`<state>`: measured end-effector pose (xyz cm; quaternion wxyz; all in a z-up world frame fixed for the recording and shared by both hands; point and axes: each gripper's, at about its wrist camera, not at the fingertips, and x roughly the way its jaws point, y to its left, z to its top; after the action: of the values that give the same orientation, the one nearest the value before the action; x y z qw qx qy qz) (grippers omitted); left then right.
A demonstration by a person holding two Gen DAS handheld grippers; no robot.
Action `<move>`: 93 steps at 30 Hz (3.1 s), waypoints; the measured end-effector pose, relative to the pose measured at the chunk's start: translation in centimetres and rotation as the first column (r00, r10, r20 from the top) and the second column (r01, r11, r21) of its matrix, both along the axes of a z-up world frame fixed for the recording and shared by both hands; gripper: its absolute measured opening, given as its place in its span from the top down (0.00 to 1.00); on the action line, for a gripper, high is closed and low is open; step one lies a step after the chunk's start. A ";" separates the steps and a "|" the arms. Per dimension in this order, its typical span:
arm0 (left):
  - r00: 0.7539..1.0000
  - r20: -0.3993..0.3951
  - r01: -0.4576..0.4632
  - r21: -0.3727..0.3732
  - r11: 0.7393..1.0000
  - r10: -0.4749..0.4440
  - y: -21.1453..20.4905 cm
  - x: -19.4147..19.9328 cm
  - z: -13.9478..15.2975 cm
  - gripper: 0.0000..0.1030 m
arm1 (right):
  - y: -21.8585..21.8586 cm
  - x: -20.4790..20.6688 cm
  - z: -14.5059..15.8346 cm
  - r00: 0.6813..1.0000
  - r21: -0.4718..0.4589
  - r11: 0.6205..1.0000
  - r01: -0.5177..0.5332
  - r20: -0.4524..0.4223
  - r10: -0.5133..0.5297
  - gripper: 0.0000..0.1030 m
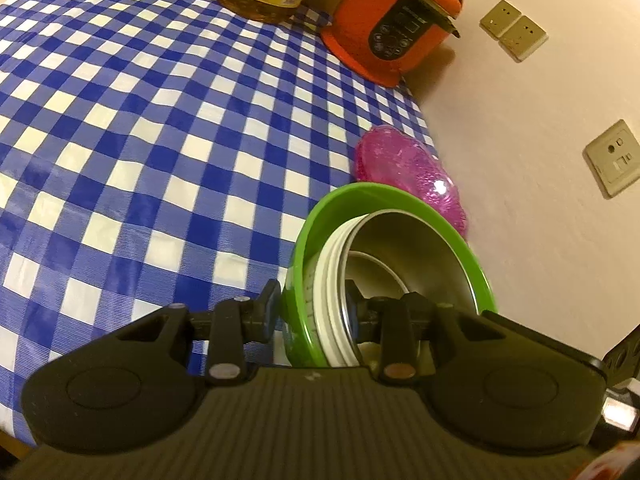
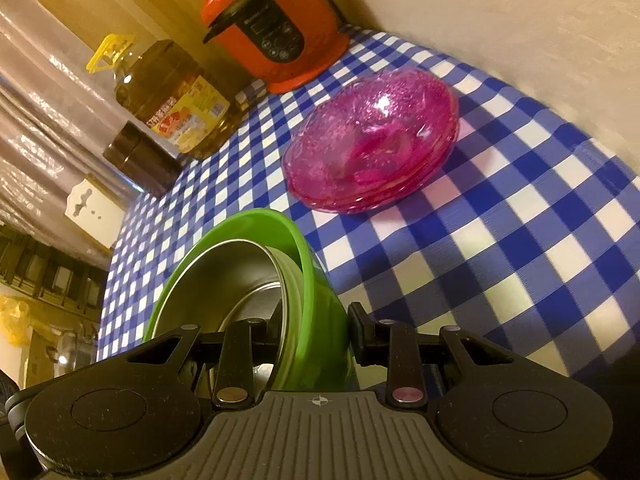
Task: Organize plates and bowls
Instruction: 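Carry the nested bowls with both tools toward the pink dish stack, then lower the green bowl onto the stacked pink dishes with both tools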
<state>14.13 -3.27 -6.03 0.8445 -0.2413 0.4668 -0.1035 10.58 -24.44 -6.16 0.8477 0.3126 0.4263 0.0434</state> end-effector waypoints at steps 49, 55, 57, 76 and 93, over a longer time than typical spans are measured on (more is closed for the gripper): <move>0.987 0.036 0.160 -0.020 0.987 -0.160 -8.5 3.3 2.9 0.71 | -8.4 -1.0 3.2 0.987 0.014 0.987 0.159 0.015 -0.159 0.70; 0.985 0.042 0.169 -0.021 0.985 -0.168 -9.0 4.4 3.1 0.71 | -9.1 -0.1 3.4 0.986 0.015 0.986 0.164 0.024 -0.164 0.70; 0.985 0.044 0.169 -0.023 0.985 -0.168 -9.1 4.9 3.2 0.71 | -9.3 0.3 3.5 0.986 0.012 0.987 0.162 0.028 -0.163 0.70; 0.987 0.037 0.159 -0.041 0.986 -0.158 -9.4 10.6 2.5 0.71 | -10.1 6.2 3.0 0.990 -0.003 0.990 0.139 0.036 -0.139 0.70; 0.988 0.014 0.155 -0.052 0.987 -0.154 -9.7 16.0 0.8 0.72 | -10.3 11.8 1.6 0.993 -0.031 0.993 0.112 0.035 -0.111 0.70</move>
<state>30.17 -12.96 -5.19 0.8296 -0.2260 0.4770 -0.1821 22.36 -34.74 -4.57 0.8607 0.3214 0.3948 -0.0059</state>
